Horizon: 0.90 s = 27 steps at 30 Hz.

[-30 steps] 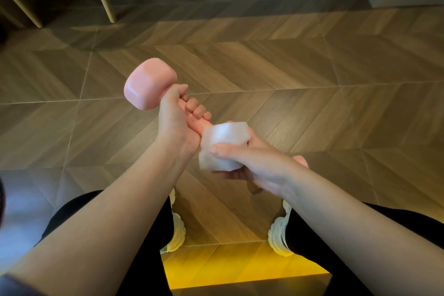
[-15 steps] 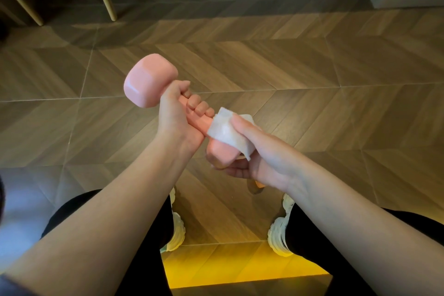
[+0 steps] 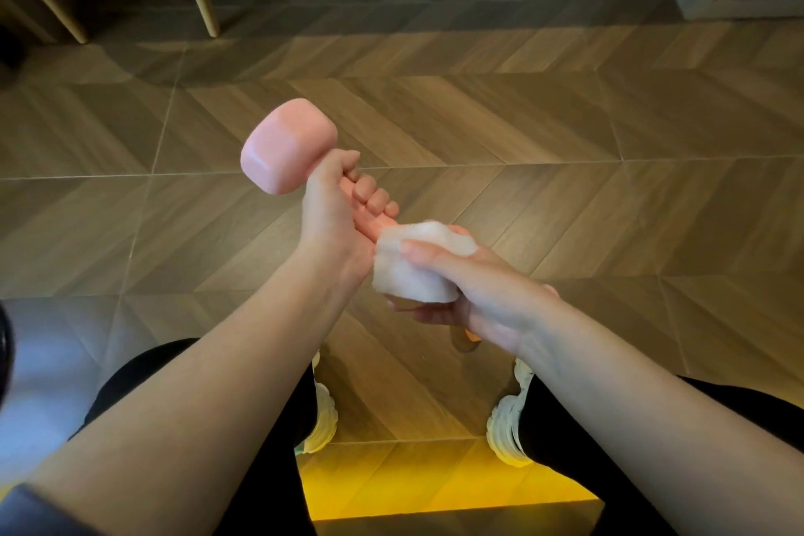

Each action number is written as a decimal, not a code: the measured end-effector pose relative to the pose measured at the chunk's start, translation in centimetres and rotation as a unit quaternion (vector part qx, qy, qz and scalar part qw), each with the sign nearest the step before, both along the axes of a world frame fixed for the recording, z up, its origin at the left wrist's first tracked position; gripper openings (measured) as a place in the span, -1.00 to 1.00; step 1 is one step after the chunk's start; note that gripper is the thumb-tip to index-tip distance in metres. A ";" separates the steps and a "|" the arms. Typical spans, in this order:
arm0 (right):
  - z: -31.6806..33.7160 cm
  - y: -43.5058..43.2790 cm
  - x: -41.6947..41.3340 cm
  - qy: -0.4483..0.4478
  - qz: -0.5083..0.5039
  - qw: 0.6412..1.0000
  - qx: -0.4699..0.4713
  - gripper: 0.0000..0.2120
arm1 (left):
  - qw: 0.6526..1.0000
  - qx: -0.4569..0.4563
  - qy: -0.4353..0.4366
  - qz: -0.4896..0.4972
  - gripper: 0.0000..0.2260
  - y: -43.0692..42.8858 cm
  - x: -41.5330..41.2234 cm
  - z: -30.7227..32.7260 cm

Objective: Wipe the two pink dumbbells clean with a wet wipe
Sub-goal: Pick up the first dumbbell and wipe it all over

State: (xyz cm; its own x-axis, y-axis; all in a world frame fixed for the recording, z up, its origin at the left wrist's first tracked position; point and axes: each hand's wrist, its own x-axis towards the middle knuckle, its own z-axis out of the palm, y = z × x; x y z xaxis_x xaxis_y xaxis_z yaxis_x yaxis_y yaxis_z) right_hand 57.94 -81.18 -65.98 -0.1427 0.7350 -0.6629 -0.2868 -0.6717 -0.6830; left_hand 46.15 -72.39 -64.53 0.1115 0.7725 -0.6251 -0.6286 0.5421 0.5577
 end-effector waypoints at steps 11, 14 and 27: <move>0.3 0.2 1.6 0.069 -0.010 0.997 0.028 -0.62 | 0.998 0.001 0.002 0.055 -0.74 0.4 -0.1 0.1; 0.0 0.3 1.5 0.042 -0.006 0.998 0.040 -0.64 | 0.998 -0.016 0.024 0.061 -0.75 0.3 -0.3 -0.1; -0.5 0.6 1.3 0.032 -0.018 0.999 0.003 -0.59 | 0.999 -0.020 0.016 0.031 -0.70 0.4 -0.3 0.2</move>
State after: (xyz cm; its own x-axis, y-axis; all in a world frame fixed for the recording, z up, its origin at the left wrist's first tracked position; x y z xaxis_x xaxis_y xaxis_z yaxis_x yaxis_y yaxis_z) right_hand 59.26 -80.62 -66.44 -0.1580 0.7437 -0.6495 -0.3533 -0.6568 -0.6661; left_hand 45.83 -72.03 -64.30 0.0429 0.7510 -0.6589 -0.6438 0.5251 0.5566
